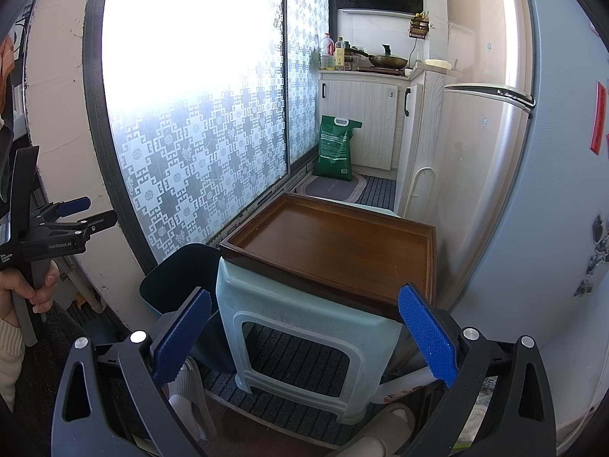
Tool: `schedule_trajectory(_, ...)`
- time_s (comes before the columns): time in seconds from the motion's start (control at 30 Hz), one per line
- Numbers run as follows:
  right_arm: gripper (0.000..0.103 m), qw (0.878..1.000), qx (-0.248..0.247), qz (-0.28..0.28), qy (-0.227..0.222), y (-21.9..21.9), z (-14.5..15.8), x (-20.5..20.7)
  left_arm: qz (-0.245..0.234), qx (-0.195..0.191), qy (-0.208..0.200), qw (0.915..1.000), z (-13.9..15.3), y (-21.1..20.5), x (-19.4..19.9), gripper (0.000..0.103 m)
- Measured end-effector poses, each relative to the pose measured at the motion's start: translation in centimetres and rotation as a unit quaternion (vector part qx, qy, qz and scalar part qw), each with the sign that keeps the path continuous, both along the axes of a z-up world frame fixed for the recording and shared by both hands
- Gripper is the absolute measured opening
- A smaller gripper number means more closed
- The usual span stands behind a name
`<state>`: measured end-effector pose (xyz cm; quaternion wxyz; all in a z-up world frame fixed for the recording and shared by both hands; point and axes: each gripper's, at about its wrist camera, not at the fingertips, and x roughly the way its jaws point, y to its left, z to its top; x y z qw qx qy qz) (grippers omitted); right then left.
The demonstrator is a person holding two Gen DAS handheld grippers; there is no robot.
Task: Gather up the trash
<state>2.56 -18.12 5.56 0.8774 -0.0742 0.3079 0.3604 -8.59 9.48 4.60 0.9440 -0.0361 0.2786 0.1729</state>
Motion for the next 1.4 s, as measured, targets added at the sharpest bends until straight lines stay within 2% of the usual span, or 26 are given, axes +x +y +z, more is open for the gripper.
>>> schedule_trajectory(1.2, 0.100, 1.000, 0.000, 0.000, 0.000, 0.04, 0.03, 0.06, 0.000, -0.001, 0.004, 1.0000, 0.01, 0.20, 0.15, 0.100)
schedule_trajectory(1.4, 0.100, 1.000, -0.001, 0.000, 0.000, 0.08, 0.00, 0.06, 0.002, -0.013, 0.005, 0.9999, -0.01, 0.47, 0.20, 0.100)
